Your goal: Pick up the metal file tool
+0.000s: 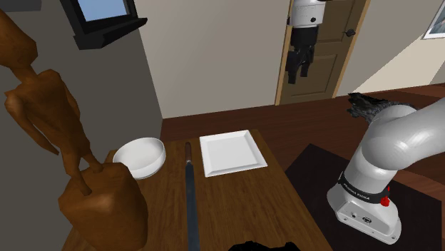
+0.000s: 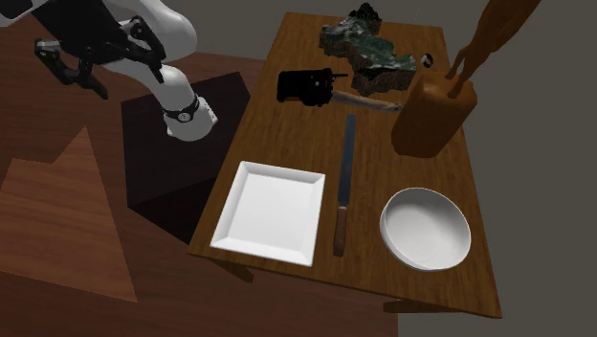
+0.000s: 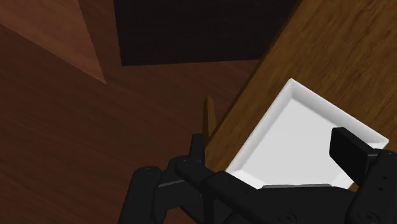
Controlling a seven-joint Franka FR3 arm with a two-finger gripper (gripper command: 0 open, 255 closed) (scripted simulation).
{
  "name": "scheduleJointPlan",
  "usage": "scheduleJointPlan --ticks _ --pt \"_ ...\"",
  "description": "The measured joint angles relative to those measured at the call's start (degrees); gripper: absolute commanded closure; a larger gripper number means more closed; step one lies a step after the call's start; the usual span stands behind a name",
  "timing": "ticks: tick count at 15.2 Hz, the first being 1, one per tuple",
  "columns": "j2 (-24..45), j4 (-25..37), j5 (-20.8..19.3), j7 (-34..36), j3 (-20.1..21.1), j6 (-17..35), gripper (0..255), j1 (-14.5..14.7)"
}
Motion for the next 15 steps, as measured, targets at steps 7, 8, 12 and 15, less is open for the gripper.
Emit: scheduleJointPlan --ticks 7,8,12,15 --pt "-1.24 -6.32 4.93 8.82 5.88 6.26 0 1.12" --pt "-0.76 -7.33 6.01 10.65 7.25 8.01 0 1.41" --pt "1.13 -9.60 9.80 17.55 12.24 13.46 0 2.37" --pt "3.68 -11.40 12.41 22.51 16.15 18.86 0 2.97"
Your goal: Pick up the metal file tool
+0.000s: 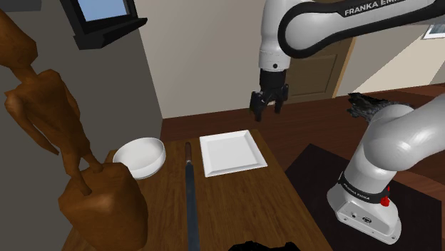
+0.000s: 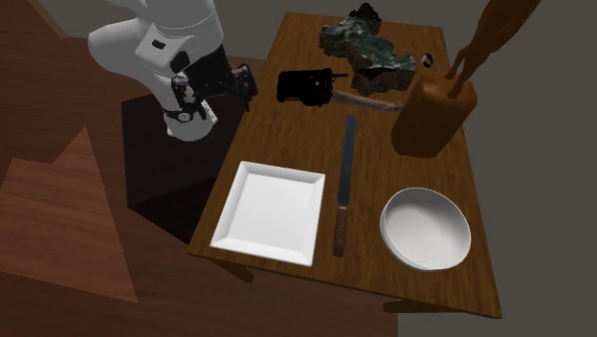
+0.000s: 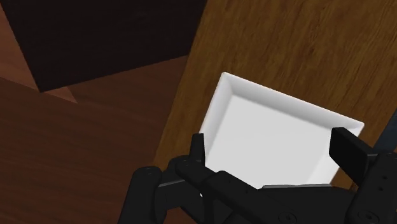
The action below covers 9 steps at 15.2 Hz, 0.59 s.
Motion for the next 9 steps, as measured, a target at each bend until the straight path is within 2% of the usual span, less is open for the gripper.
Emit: scheduleJointPlan --ticks 5,9 --pt "7.07 0.10 3.63 9.54 7.72 9.07 0 0.73" --pt "13.59 1.45 4.27 16.74 13.12 15.81 0 0.06"
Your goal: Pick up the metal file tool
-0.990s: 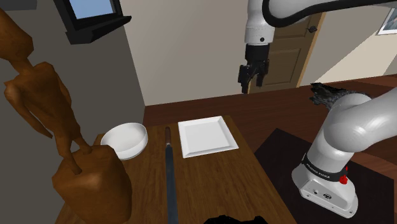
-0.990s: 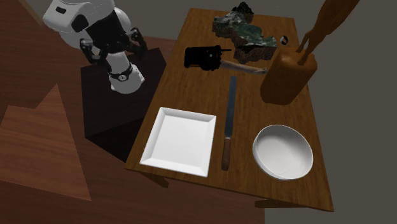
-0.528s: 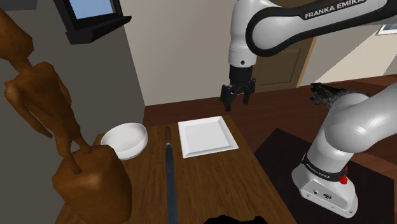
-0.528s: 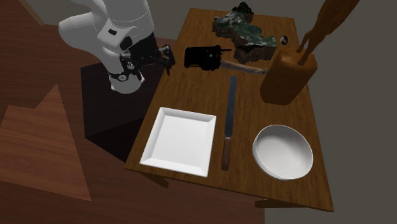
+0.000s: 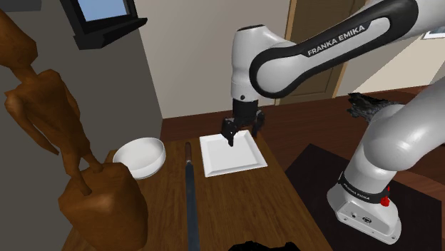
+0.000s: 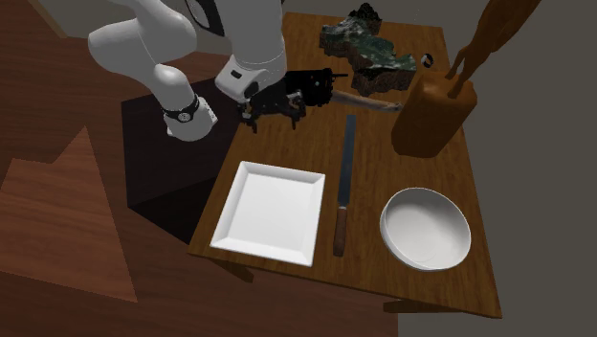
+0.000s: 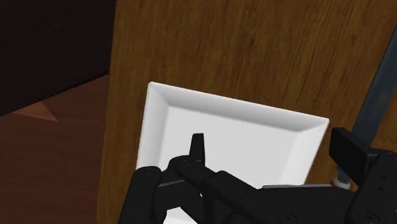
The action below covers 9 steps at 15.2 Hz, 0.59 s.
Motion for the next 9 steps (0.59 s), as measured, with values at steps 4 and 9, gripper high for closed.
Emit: scheduleJointPlan --ticks 4,9 --pt "8.75 3.44 -2.16 9.13 6.18 6.74 0 -1.65" --pt "21.32 8.73 -10.95 22.84 12.38 14.04 0 -4.29"
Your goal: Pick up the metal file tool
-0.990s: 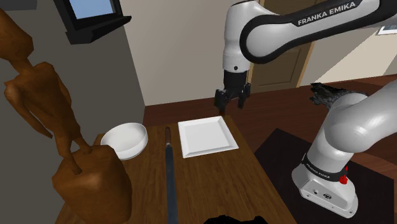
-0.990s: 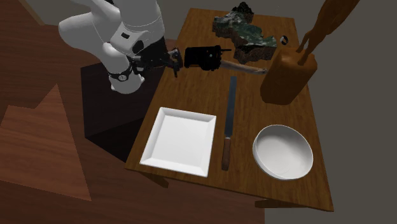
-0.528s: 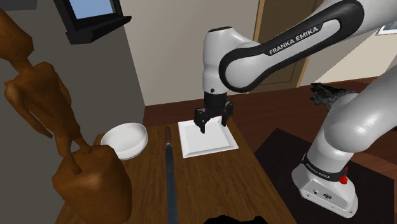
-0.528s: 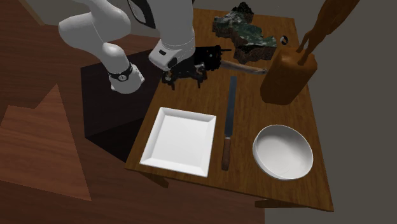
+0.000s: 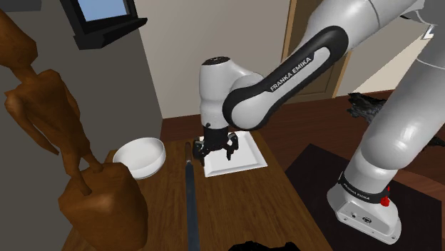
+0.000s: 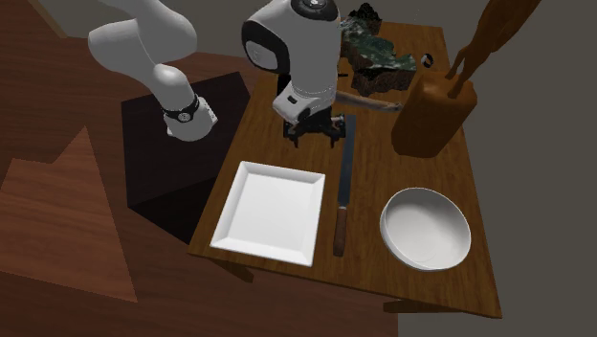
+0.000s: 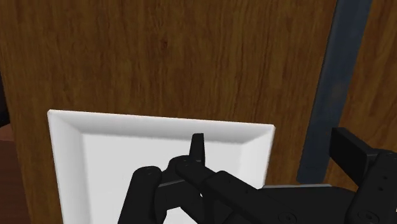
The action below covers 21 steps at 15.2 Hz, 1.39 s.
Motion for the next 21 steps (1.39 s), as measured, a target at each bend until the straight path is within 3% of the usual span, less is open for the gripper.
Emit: scheduleJointPlan --ticks 4,8,17,18,21 --pt "12.09 6.24 -12.55 14.31 1.12 3.61 0 1.05" --pt "23.00 14.30 -23.24 25.50 -2.89 4.33 0 6.10" --pt "30.07 16.47 -29.84 31.51 -7.09 8.15 0 10.51" --pt "30.18 16.44 -29.97 31.61 -7.18 8.28 255 10.58" --pt "30.28 16.48 -30.09 31.69 -7.26 8.36 255 10.65"
